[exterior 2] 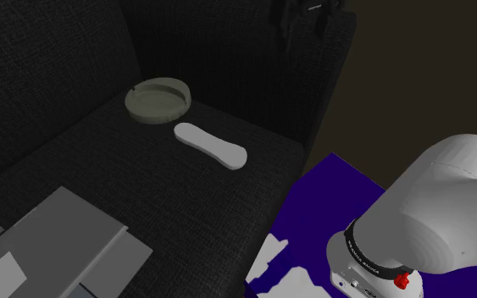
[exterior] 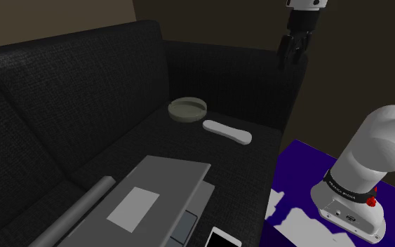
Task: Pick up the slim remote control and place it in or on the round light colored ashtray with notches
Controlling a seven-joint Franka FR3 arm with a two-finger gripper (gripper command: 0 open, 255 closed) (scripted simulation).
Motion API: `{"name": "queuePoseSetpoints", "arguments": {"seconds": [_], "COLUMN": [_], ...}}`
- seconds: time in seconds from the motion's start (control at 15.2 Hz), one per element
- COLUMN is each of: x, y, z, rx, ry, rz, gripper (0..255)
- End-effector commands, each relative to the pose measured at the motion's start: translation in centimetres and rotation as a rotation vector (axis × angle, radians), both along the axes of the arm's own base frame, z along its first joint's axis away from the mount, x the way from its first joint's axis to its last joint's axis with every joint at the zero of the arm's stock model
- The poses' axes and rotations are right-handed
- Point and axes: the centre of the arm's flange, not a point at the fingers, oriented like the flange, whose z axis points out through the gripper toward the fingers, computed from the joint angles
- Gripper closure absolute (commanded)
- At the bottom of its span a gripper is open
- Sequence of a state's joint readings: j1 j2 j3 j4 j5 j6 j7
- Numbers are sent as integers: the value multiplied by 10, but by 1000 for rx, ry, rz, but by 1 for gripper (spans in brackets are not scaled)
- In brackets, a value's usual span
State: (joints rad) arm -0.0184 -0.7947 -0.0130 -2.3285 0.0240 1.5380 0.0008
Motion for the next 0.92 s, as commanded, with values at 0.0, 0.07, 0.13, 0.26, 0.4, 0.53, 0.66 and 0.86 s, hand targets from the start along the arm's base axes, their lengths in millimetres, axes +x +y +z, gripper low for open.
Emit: {"name": "queuePoseSetpoints", "arguments": {"seconds": [0.0,0.07,0.13,0.26,0.4,0.53,0.66,0.86], "x": [0,6,11,22,33,43,53,68], "y": [0,6,12,25,37,50,63,83], "z": [0,-10,-21,-41,-62,-82,-103,-134], "rx": [0,-3,-6,-12,-17,-23,-29,-38], "ry": [0,-3,-6,-12,-18,-24,-29,-38], "rz": [0,15,31,61,92,122,153,199], "gripper": [0,0,0,0,0,0,0,0]}}
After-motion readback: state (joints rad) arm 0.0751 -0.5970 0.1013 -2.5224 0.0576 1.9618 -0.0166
